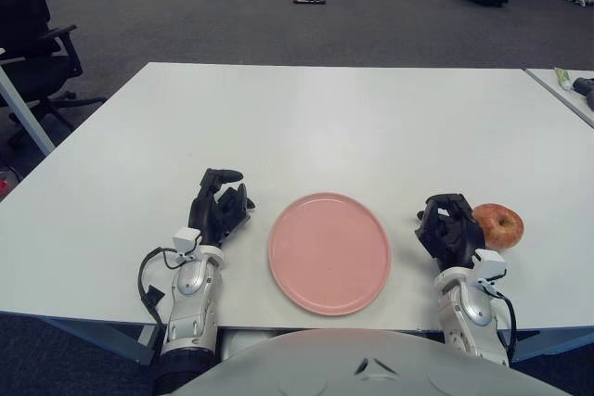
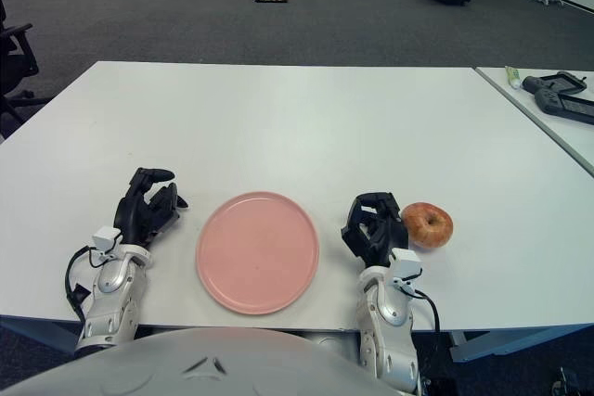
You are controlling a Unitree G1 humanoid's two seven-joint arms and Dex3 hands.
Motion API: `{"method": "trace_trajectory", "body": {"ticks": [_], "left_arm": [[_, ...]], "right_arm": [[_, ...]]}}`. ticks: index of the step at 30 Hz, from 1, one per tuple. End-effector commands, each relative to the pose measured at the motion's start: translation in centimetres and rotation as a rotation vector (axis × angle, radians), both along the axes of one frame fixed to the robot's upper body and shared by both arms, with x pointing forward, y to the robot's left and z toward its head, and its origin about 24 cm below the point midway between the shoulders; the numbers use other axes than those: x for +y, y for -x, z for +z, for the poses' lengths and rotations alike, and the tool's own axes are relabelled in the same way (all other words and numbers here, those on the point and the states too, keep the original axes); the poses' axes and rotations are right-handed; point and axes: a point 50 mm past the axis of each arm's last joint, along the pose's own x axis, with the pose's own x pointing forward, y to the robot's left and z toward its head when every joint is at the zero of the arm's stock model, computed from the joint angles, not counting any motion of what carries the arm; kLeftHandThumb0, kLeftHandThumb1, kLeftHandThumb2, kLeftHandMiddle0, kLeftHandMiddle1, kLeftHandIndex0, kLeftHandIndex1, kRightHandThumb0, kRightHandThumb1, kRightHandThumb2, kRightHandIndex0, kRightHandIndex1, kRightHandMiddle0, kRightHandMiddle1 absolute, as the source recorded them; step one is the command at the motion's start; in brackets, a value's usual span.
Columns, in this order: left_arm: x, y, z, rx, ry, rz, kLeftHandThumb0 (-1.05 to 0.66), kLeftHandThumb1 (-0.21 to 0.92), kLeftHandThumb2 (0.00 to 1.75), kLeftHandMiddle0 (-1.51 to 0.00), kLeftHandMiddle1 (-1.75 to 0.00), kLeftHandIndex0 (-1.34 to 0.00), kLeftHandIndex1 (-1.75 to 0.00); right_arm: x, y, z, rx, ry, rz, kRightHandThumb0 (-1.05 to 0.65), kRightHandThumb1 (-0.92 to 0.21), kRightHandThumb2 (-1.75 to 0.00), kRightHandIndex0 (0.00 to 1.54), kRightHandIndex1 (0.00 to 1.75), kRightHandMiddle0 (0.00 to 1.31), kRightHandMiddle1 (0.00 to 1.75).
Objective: Put the apple into the plate.
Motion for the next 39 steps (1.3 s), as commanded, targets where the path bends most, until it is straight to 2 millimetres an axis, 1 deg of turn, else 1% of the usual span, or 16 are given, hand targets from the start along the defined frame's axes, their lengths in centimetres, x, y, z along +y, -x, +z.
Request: {"method": "trace_trajectory", "body": {"ticks": [1,5,10,17,22,24,25,28,29,31,34,35,36,37,38,39], "left_arm": [[0.0,0.0,-0.1,0.019,-0.004,0.001,-0.38,0.71,0.83,-0.72,-1.75,-0.32,-1.75],[0.0,-0.1,-0.1,0.017,-0.011,-0.004,-0.38,0.71,0.83,-0.73,-1.75,-0.32,-1.75],[0.0,-0.1,-0.1,0.012,-0.007,-0.005,-0.38,0.7,0.83,-0.73,-1.75,-0.32,-1.75],[0.0,-0.1,-0.2,0.015,-0.001,-0.002,-0.38,0.71,0.83,-0.73,-1.75,-0.32,-1.75],[0.0,-0.1,-0.2,0.018,-0.003,-0.001,-0.38,0.71,0.82,-0.72,-1.75,-0.32,-1.75],[0.0,-0.1,-0.2,0.017,-0.002,-0.001,-0.38,0.71,0.82,-0.72,-1.75,-0.32,-1.75],[0.0,-0.1,-0.2,0.016,-0.002,-0.001,-0.38,0.71,0.82,-0.72,-1.75,-0.32,-1.75],[0.0,-0.1,-0.2,0.017,-0.003,-0.002,-0.38,0.71,0.82,-0.72,-1.75,-0.32,-1.75],[0.0,-0.1,-0.2,0.017,-0.003,-0.003,-0.38,0.71,0.82,-0.72,-1.75,-0.32,-1.75],[0.0,-0.1,-0.2,0.016,-0.003,-0.004,-0.38,0.71,0.82,-0.72,-1.75,-0.32,-1.75],[0.0,-0.1,-0.2,0.013,-0.003,-0.005,-0.38,0.72,0.82,-0.72,-1.75,-0.32,-1.75],[0.0,-0.1,-0.2,0.012,-0.002,-0.006,-0.38,0.72,0.82,-0.72,-1.75,-0.32,-1.75],[0.0,-0.1,-0.2,0.011,-0.003,-0.006,-0.38,0.72,0.82,-0.72,-1.75,-0.32,-1.75],[0.0,-0.1,-0.2,0.011,-0.004,-0.007,-0.38,0.72,0.82,-0.72,-1.75,-0.32,-1.75],[0.0,-0.1,-0.2,0.011,-0.004,-0.007,-0.38,0.72,0.82,-0.72,-1.75,-0.32,-1.75],[0.0,-0.1,-0.2,0.012,-0.004,-0.007,-0.38,0.72,0.81,-0.72,-1.75,-0.32,-1.75]], "right_arm": [[0.2,-0.2,0.4,-0.06,0.119,-0.003,-0.39,-0.66,-0.89,0.82,1.75,0.35,1.75],[0.4,-0.2,0.8,-0.16,0.297,0.0,-0.38,-0.68,-0.86,0.83,1.75,0.34,1.75],[0.5,-0.2,0.9,-0.268,0.463,0.018,-0.38,-0.73,-0.8,0.82,1.74,0.31,1.75],[0.4,-0.2,0.9,-0.377,0.692,0.004,-0.38,-0.73,-0.79,0.77,1.72,0.31,1.75],[0.2,-0.3,0.9,-0.443,0.845,-0.047,-0.38,-0.74,-0.79,0.7,1.68,0.31,1.75],[0.1,-0.4,1.1,-0.477,0.882,-0.065,-0.37,-0.78,-0.73,0.62,1.65,0.28,1.75],[0.1,-0.4,1.1,-0.491,0.897,-0.072,-0.36,-0.83,-0.66,0.55,1.6,0.25,1.75],[0.0,-0.4,1.4,-0.54,0.94,-0.1,-0.35,-0.89,-0.58,0.44,1.48,0.21,1.75],[0.0,-0.4,1.4,-0.555,0.953,-0.11,-0.35,-0.9,-0.57,0.41,1.43,0.2,1.75],[-0.2,-0.5,1.8,-0.582,0.98,-0.132,-0.35,-0.91,-0.56,0.3,1.24,0.18,1.75],[-0.6,-0.6,1.9,-0.571,1.036,-0.172,-0.35,-0.92,-0.55,0.2,1.1,0.18,1.75],[-0.8,-0.6,2.0,-0.559,1.059,-0.189,-0.41,-0.92,-0.62,0.16,1.05,0.14,1.63],[-1.0,-0.5,2.0,-0.54,1.084,-0.211,-0.49,-0.92,-0.73,0.1,0.98,0.09,1.44],[-1.1,-0.5,2.0,-0.528,1.099,-0.226,-0.55,-0.92,-0.79,0.06,0.85,0.06,1.27],[-1.5,-0.2,1.8,-0.498,1.119,-0.252,-0.58,-0.92,-0.81,0.05,0.81,0.05,1.21],[-1.8,0.0,1.7,-0.476,1.134,-0.27,-0.62,-0.9,-0.79,0.03,0.6,0.03,1.05]]}}
